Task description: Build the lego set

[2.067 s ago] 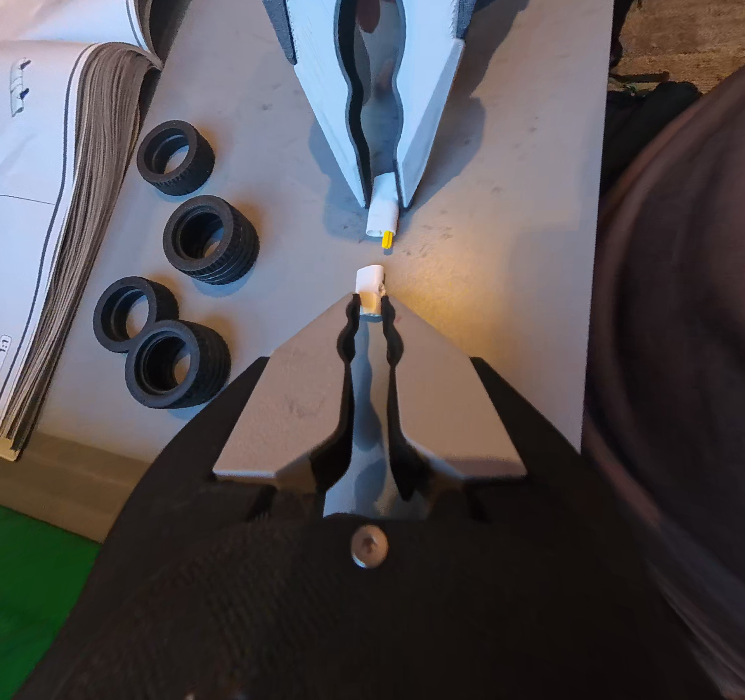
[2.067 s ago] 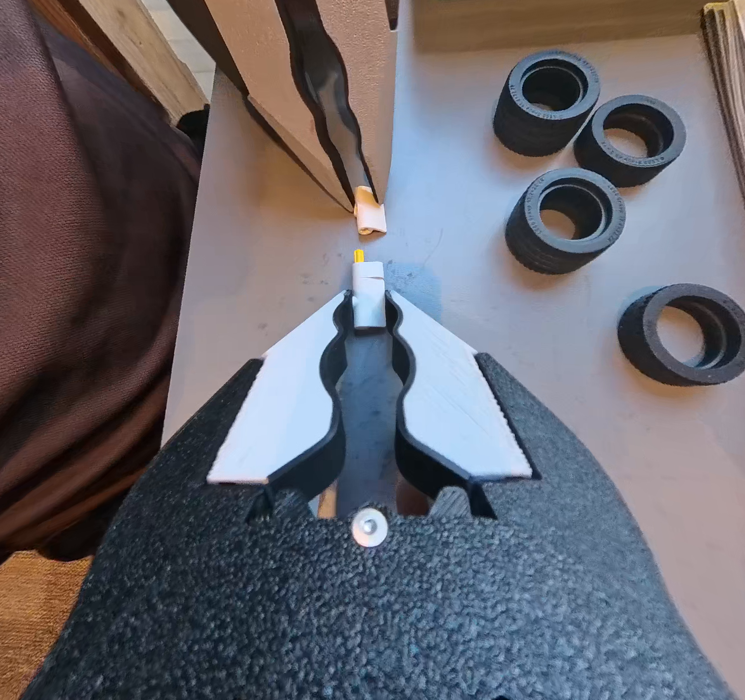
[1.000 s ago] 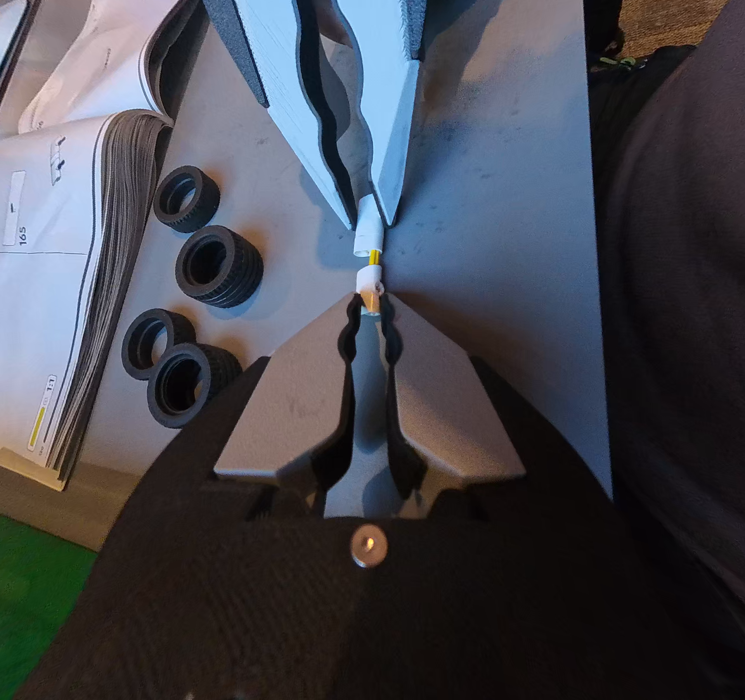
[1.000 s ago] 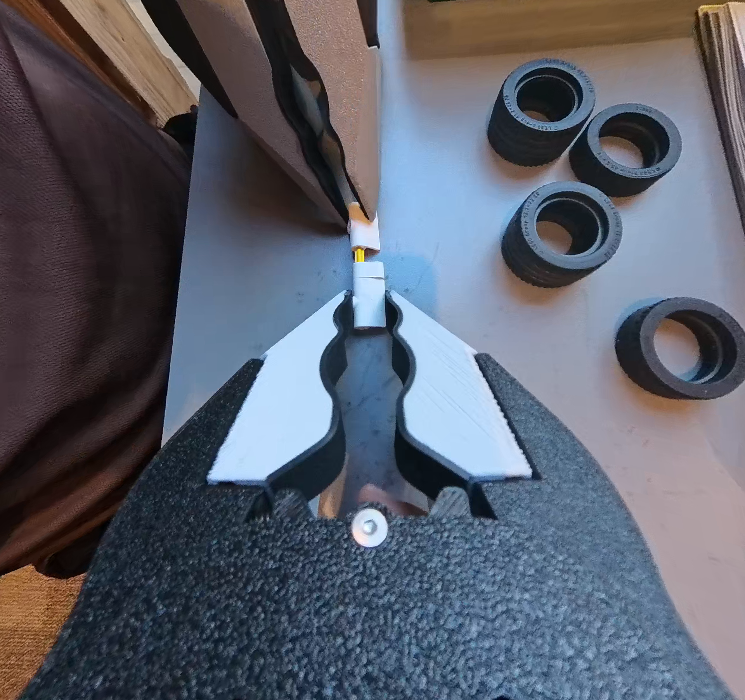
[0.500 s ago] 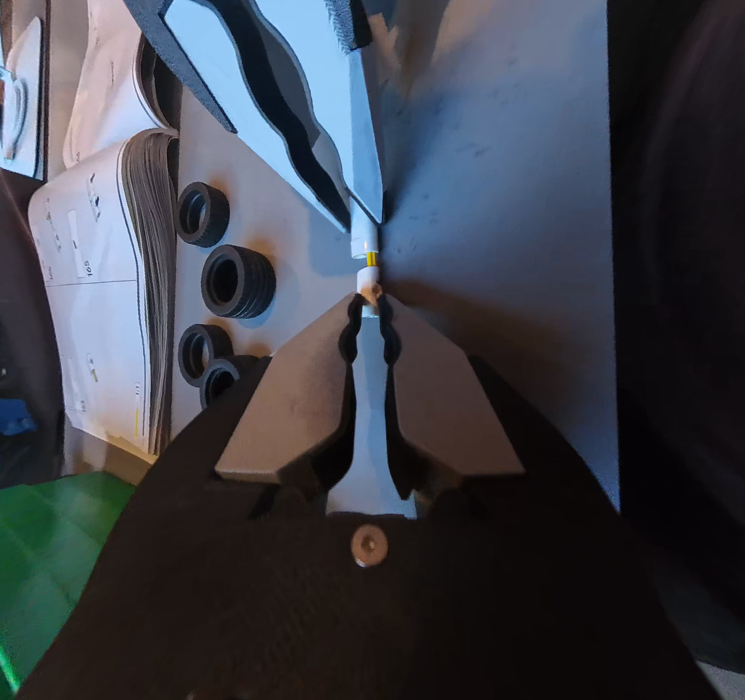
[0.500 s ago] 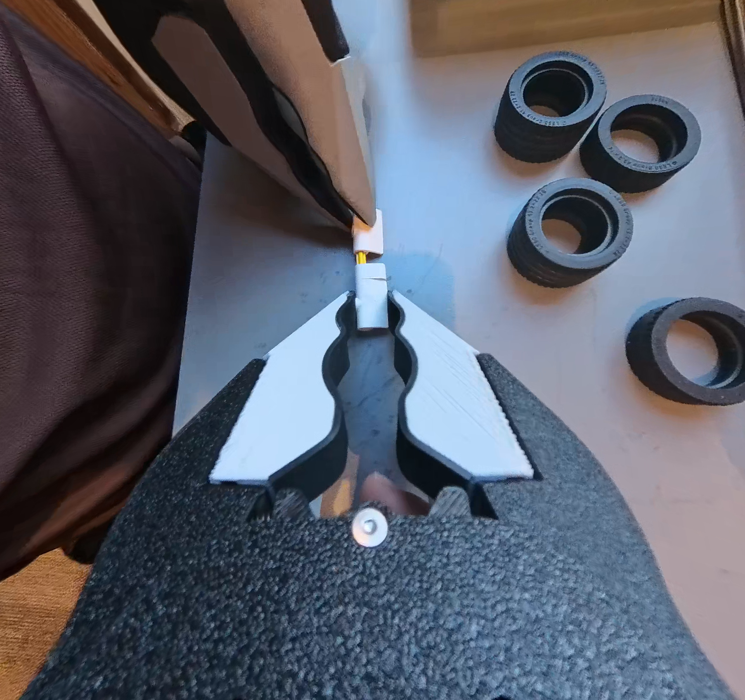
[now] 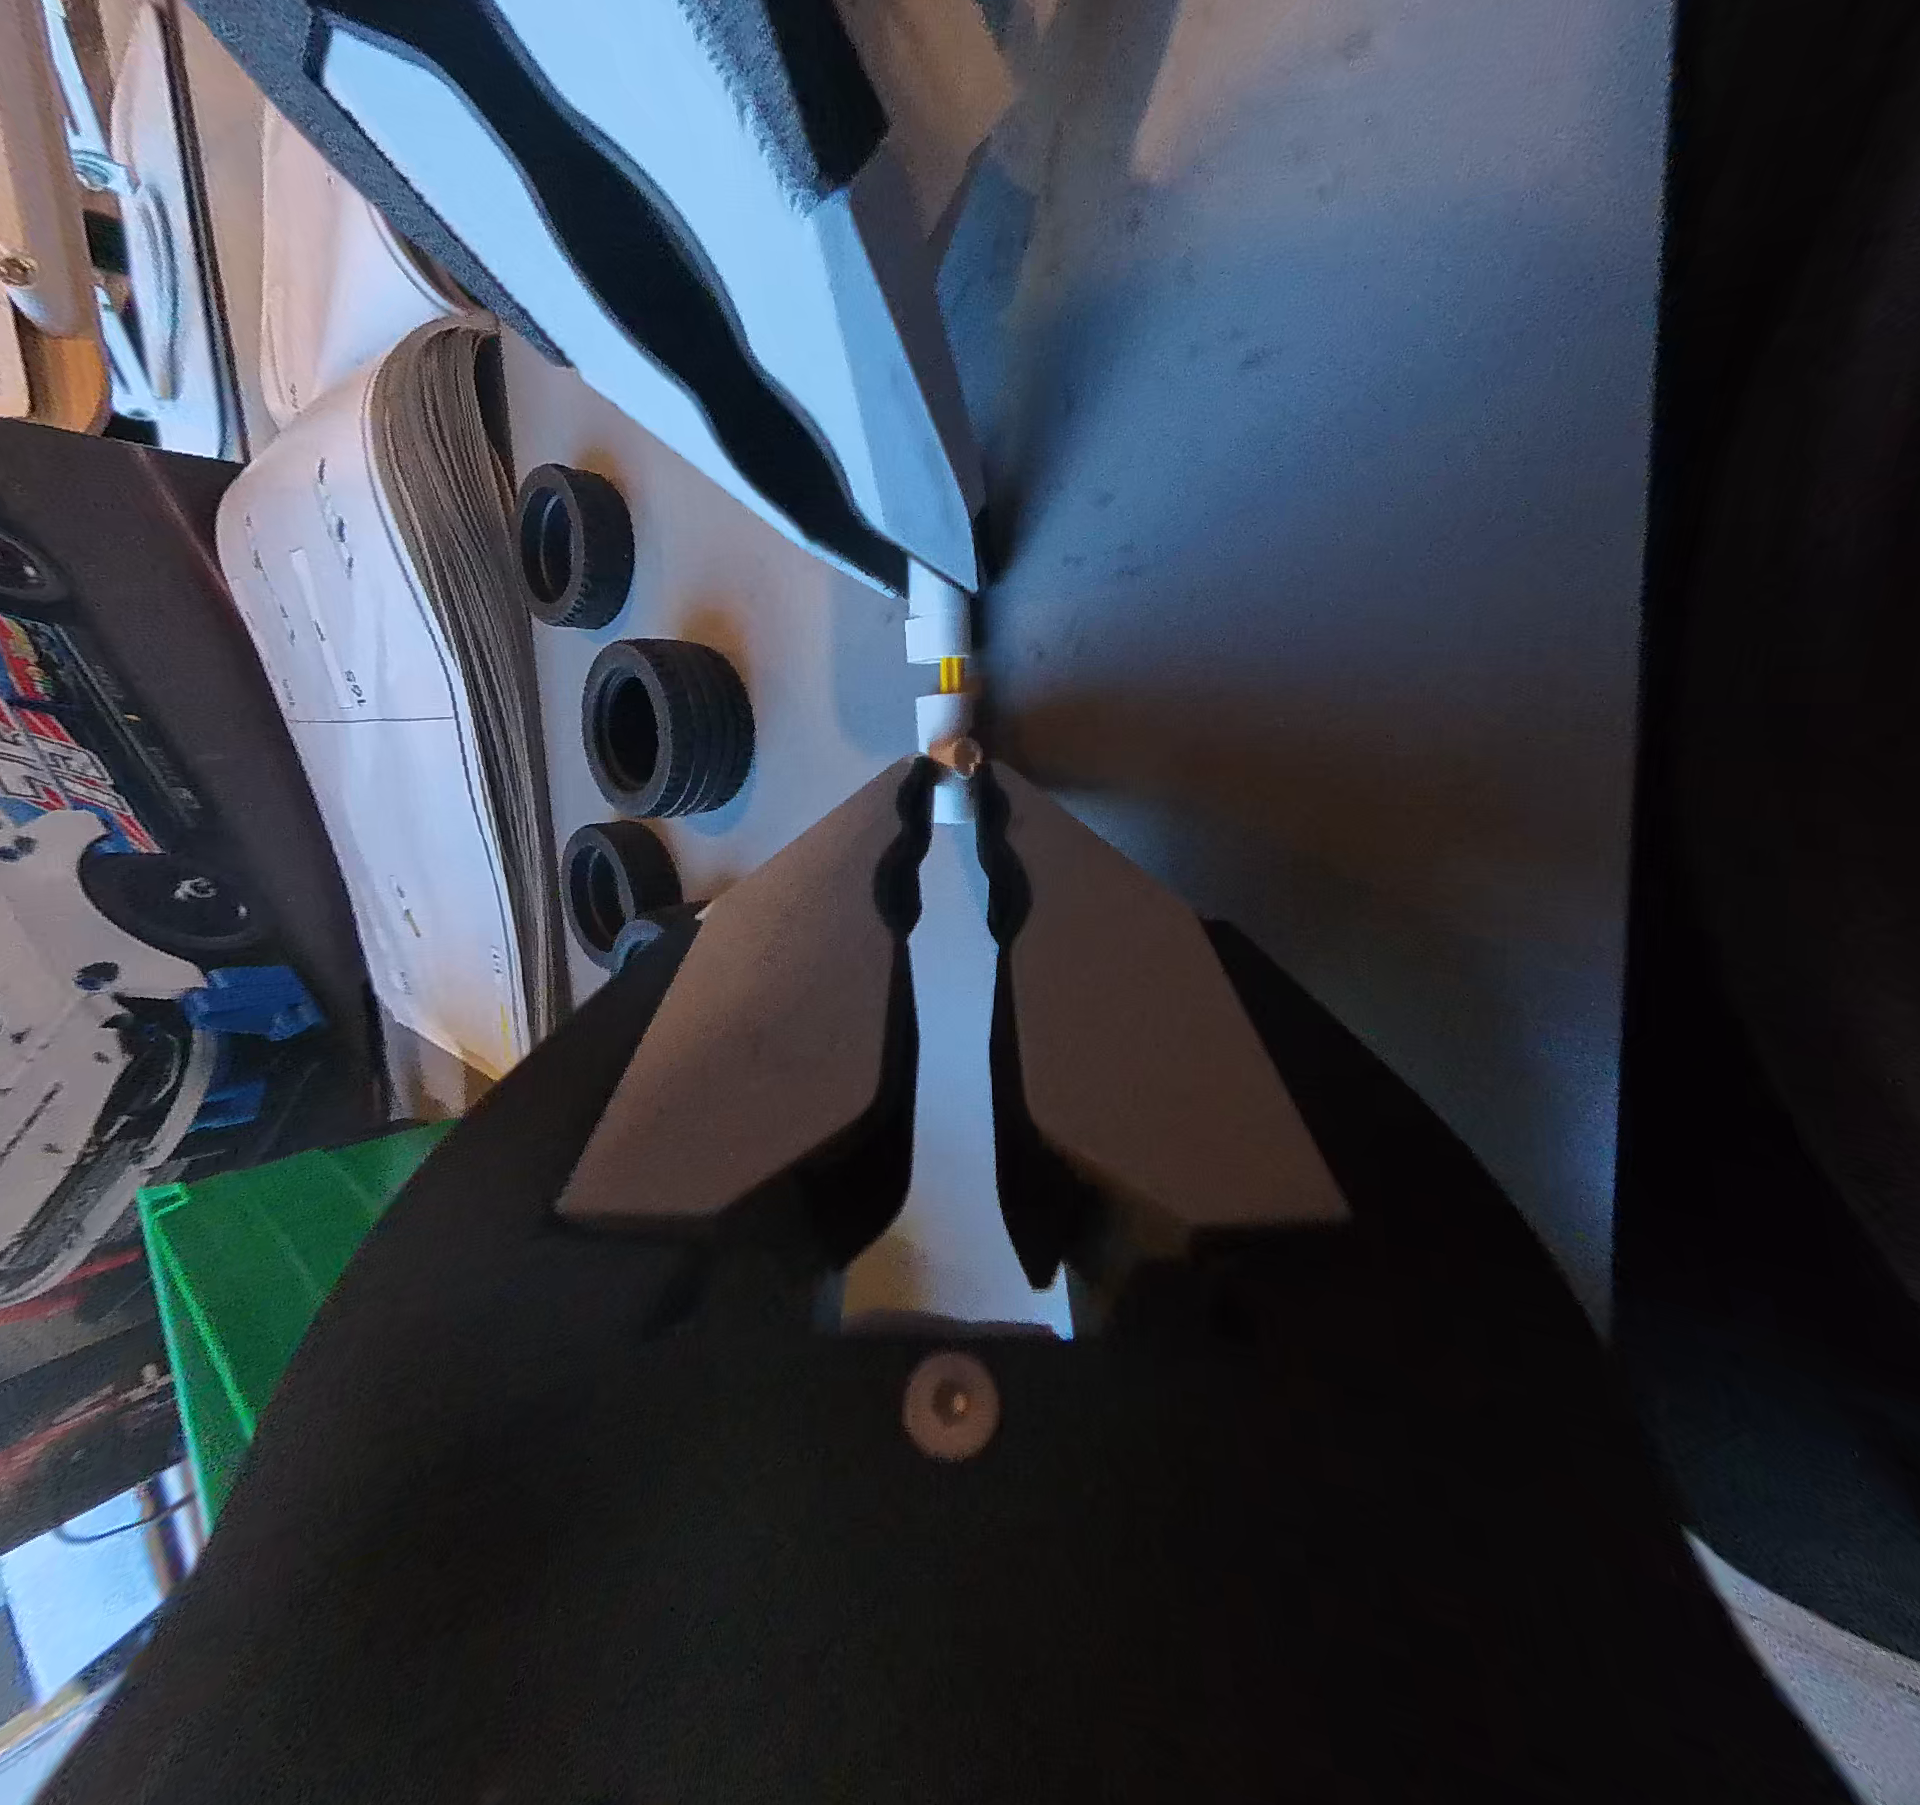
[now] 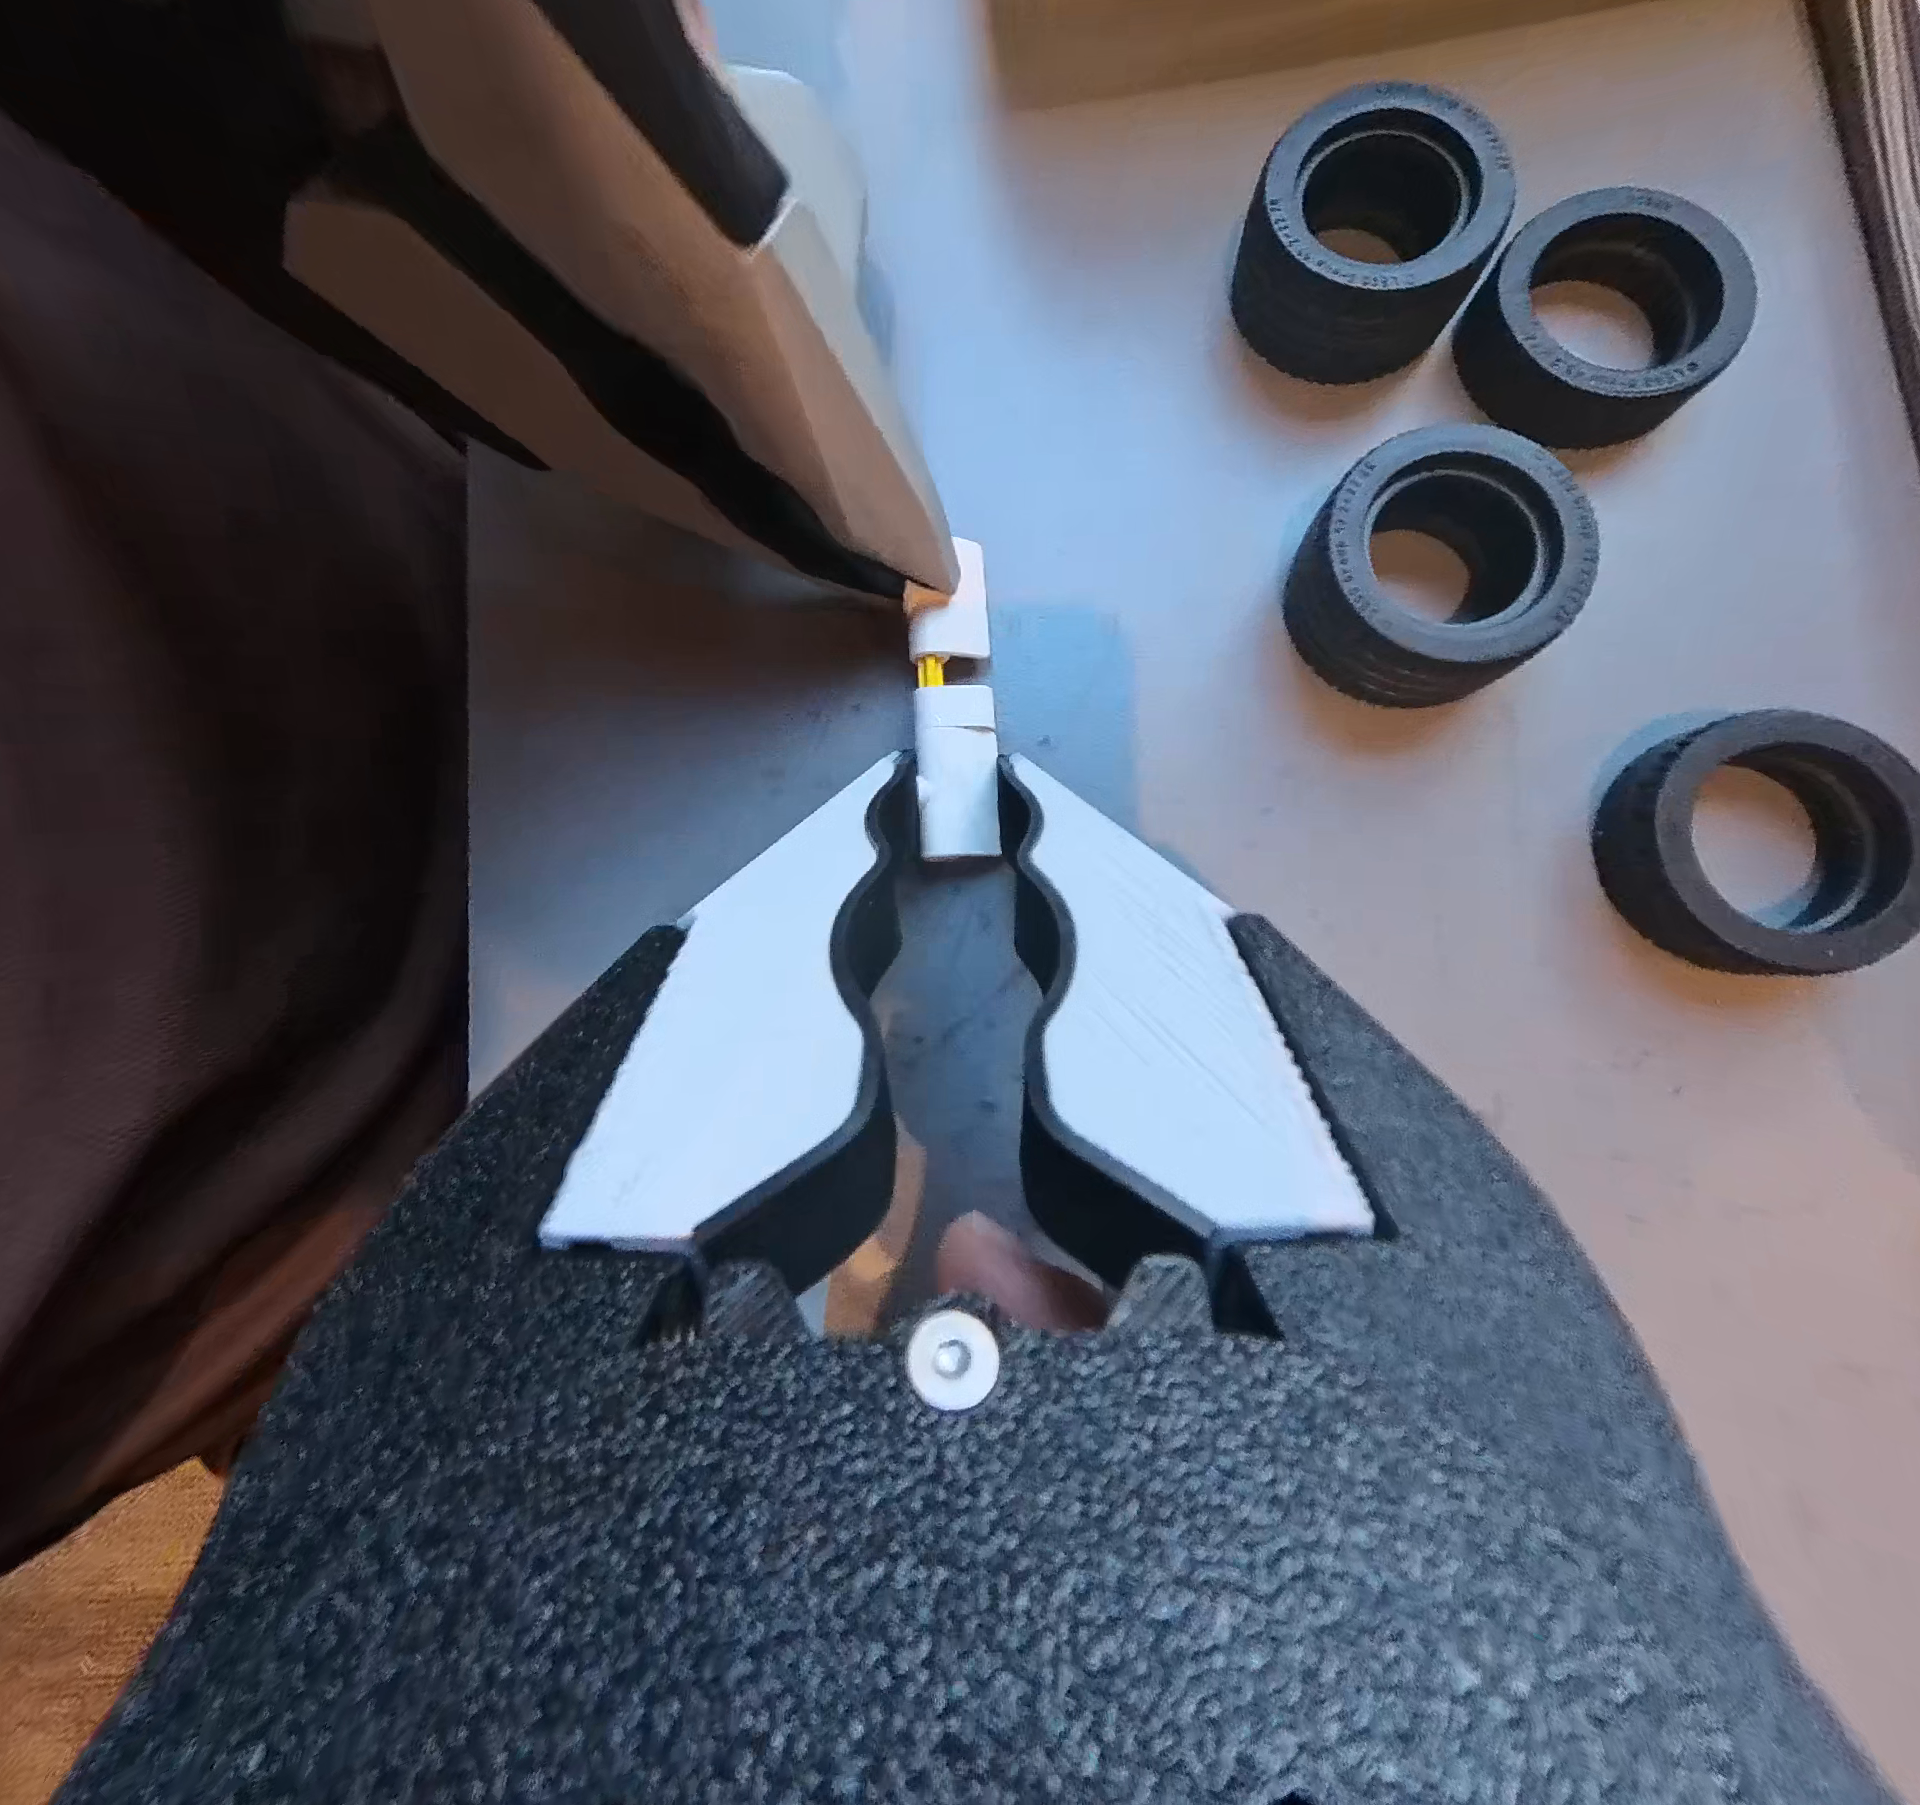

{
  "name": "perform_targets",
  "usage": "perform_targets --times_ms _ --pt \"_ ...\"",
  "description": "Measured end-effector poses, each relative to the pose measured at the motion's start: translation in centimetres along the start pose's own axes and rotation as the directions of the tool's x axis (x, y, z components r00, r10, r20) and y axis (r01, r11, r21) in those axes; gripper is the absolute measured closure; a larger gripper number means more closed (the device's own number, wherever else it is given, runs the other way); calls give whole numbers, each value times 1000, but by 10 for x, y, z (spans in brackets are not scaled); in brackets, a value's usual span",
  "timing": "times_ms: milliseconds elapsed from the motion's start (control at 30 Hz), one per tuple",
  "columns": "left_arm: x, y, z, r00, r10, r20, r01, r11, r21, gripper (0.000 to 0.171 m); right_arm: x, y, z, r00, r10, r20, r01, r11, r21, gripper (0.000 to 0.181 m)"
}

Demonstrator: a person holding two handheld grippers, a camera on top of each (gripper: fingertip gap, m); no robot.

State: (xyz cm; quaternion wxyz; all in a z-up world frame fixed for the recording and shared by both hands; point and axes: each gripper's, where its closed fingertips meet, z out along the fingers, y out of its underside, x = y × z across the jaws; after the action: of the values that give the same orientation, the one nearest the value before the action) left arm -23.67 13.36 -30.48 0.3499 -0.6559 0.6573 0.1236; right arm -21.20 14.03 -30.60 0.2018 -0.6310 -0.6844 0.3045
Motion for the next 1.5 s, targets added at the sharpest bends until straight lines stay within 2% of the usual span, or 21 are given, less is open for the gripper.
perform_targets --times_ms 67,167,300,400,500,667,767,967,1200,1367,1500 --pt "0 0 1 1000 -2 14 2 1000 2 166 1 -1 1 999 8 -33 -8 1000 -3 167" --pt "0 1 1 999 -42 -5 42 999 22 166 1 -3 4 992 -63 -107 61 998 -18 167" --pt "-1 0 1 1000 -21 6 21 1000 8 166 1 -2 4 989 -69 -132 71 997 13 168" --pt "-1 0 2 999 34 30 -34 999 -4 166 1 -2 4 977 -131 -166 133 991 0 168" --pt "-2 0 3 994 109 8 -109 993 -38 167 1 -2 4 967 -182 -177 171 983 -74 169" --pt "-3 1 4 965 259 48 -251 959 -129 167 1 -1 4 987 -117 -114 101 985 -142 169" --pt "-3 1 4 967 248 66 -236 960 -150 167 1 -1 4 989 -99 -110 76 978 -193 168" --pt "-4 2 3 965 233 118 -199 949 -246 168 1 0 3 979 -54 -198 9 975 -222 168" --pt "-5 3 3 960 229 159 -183 948 -260 167 1 -1 3 959 -148 -240 68 948 -312 168" --pt "-6 3 3 944 254 208 -197 945 -260 167 1 0 2 959 -144 -243 50 934 -355 168" --pt "-5 3 2 938 261 227 -201 946 -255 167 1 0 3 966 -102 -239 22 948 -317 168"
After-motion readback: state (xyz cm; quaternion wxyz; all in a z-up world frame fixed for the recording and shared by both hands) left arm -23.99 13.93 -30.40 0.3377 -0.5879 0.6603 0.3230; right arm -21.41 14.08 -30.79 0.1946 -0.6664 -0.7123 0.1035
